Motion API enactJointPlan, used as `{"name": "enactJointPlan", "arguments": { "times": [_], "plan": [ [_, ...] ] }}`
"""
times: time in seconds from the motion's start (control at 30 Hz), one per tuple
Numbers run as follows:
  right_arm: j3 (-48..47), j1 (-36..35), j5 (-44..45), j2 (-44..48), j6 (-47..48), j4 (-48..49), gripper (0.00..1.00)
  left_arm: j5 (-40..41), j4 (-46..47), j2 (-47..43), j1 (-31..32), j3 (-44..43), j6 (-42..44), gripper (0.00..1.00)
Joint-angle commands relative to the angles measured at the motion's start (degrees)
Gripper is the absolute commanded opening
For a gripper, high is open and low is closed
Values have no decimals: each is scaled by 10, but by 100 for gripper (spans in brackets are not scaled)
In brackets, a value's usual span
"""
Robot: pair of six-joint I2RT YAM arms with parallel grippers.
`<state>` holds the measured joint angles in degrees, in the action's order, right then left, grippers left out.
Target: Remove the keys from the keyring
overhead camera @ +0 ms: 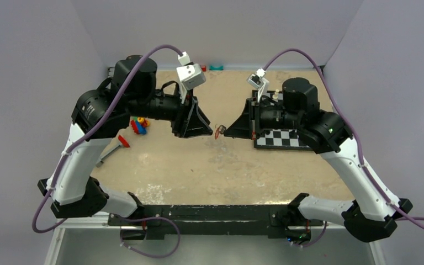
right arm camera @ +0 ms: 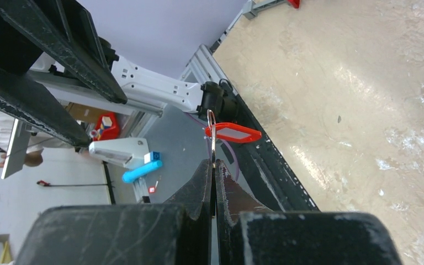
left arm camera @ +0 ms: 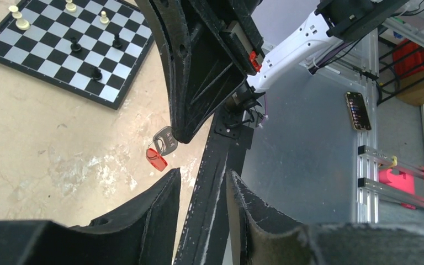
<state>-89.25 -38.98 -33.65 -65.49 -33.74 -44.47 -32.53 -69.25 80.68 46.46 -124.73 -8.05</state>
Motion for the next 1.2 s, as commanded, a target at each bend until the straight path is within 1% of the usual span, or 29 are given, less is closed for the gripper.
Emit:
{"name": "enactJointPlan", "arguments": {
  "times": [0.0,0.13,0.4,0.73,0.9,1.17],
  "plan": [
    [-20,-1,-1,8,17,3,0,-26,18,5,-2,-11,-16,40],
    [-29,0,-14,11,25,6,0,-26,29,19,-3,-9,-16,35],
    [-29,-1,-30,17,35,17,0,-55,58,40,-9,-9,-36,34],
    [-27,0,-43,25,34,31,0,-52,54,48,-10,-5,-22,32],
    [-25,-1,-43,29,32,32,0,-59,45,53,-11,0,-14,28],
    [-26,-1,-43,32,31,35,0,-71,30,49,-12,19,0,24]
  ]
}}
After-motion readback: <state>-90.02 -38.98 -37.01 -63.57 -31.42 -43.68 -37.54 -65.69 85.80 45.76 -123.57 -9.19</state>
